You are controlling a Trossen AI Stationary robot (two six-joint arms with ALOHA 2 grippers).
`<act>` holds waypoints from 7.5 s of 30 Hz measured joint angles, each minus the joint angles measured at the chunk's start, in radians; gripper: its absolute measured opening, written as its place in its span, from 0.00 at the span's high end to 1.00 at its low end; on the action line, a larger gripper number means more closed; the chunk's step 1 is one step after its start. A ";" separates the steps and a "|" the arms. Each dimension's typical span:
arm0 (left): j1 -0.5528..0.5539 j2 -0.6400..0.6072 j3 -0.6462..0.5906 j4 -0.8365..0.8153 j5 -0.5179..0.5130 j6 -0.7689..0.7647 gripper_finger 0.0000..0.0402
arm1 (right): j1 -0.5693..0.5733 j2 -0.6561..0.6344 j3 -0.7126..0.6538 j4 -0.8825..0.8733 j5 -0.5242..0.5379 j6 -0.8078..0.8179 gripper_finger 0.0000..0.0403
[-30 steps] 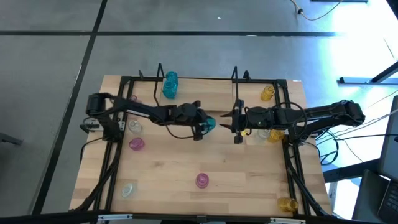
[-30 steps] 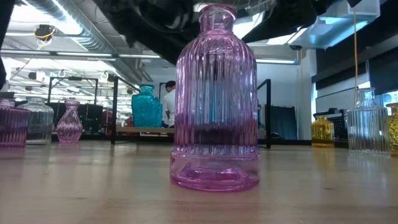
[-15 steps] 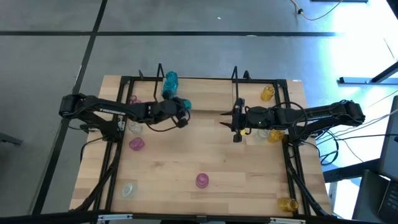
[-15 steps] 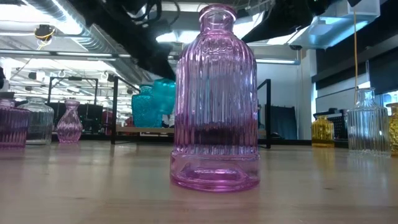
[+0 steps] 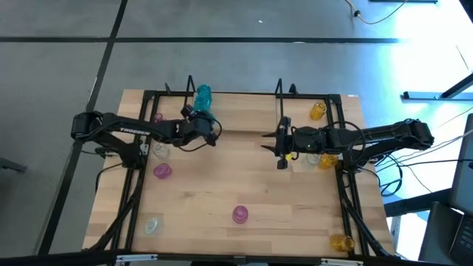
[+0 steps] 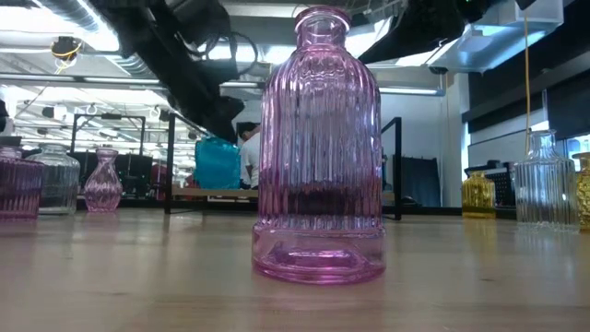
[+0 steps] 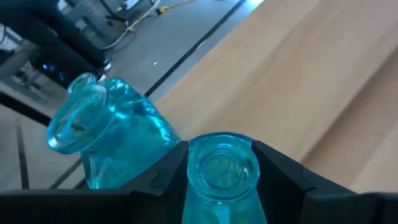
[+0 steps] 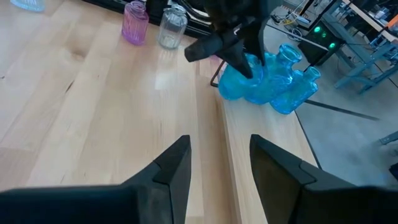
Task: Sort vases onto shelf
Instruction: Put the blue vase on the shelf aligned with the other blue vases, then put the bottom pink vase on the shelf
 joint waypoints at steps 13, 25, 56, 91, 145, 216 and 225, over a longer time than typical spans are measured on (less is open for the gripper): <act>0.041 -0.002 -0.014 -0.003 -0.022 0.012 0.62 | 0.000 0.000 0.000 0.002 0.000 0.002 0.63; 0.043 0.000 -0.016 -0.009 -0.011 0.049 0.56 | 0.000 0.000 0.000 0.003 0.000 0.003 0.63; 0.126 0.000 -0.016 0.072 0.018 0.087 0.55 | 0.000 0.001 0.000 0.004 0.000 0.003 0.63; -0.032 -0.157 -0.008 -0.432 0.360 -0.008 0.55 | 0.000 0.002 0.000 0.011 -0.002 0.019 0.63; -0.458 0.070 -0.008 0.170 0.580 0.072 0.55 | 0.313 0.335 0.000 0.264 -0.170 0.294 0.63; -0.766 0.101 -0.283 0.514 0.175 -0.087 0.55 | 0.079 0.455 0.032 0.740 0.000 0.182 0.83; -0.645 0.027 -0.299 0.515 0.208 -0.049 0.55 | -0.190 0.455 0.156 0.643 -0.191 0.145 0.83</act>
